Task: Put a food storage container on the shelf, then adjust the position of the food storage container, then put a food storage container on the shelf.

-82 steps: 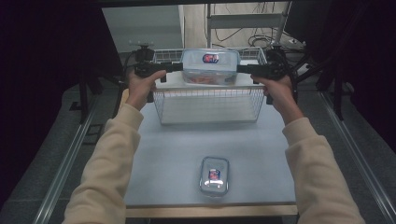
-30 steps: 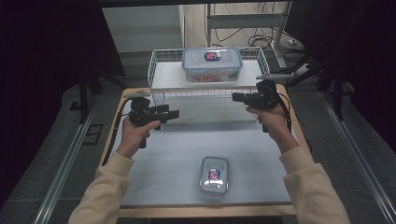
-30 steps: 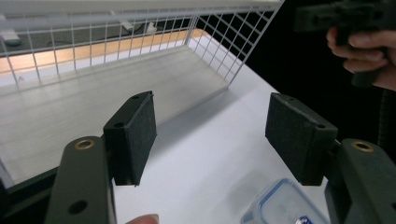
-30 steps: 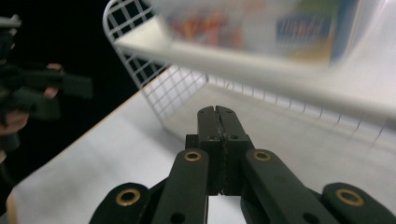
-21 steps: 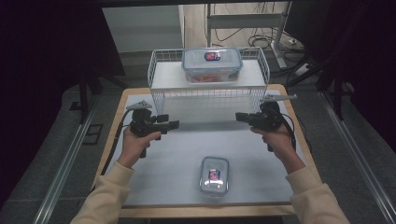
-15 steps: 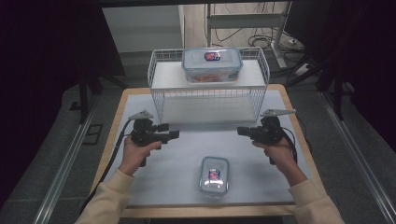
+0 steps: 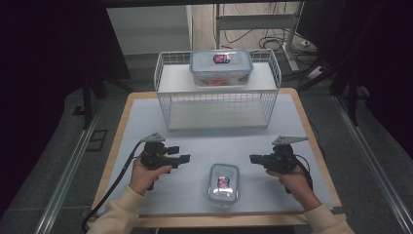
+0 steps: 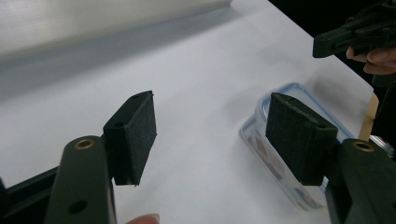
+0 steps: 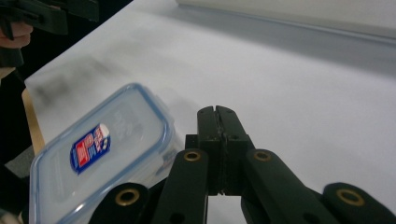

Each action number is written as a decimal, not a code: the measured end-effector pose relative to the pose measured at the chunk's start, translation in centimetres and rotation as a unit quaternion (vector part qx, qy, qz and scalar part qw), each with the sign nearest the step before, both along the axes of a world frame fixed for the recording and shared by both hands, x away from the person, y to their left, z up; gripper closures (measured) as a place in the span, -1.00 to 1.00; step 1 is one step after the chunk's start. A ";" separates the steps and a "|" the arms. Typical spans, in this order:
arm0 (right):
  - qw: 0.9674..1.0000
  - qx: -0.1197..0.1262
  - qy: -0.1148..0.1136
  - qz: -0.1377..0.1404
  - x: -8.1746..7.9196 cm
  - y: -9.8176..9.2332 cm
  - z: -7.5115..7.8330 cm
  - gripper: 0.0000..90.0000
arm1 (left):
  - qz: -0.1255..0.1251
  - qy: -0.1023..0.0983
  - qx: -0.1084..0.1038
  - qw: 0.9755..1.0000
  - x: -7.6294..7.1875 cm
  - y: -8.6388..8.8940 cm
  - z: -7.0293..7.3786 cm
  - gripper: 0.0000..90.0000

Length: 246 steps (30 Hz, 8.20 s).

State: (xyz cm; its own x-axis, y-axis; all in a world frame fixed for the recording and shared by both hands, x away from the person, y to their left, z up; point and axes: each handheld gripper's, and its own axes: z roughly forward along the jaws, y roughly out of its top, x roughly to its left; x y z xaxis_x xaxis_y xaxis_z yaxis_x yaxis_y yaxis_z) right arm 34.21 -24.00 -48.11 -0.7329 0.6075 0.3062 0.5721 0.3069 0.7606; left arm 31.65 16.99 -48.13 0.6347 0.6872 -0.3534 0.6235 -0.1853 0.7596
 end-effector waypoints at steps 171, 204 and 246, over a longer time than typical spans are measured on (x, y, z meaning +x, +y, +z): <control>0.998 0.053 0.040 0.025 -2.4 5.3 -2.0 -0.39 | 0.036 0.060 -0.002 0.998 -1.8 0.9 -2.9 -0.42; 0.985 0.074 0.154 0.027 1.5 8.8 -4.6 -0.20 | -0.009 0.139 -0.063 0.988 0.5 -1.4 -4.7 -0.28; 0.992 0.098 0.084 0.000 -0.9 7.7 -2.5 0.18 | 0.006 0.038 -0.052 0.998 -2.3 -1.7 -2.5 0.12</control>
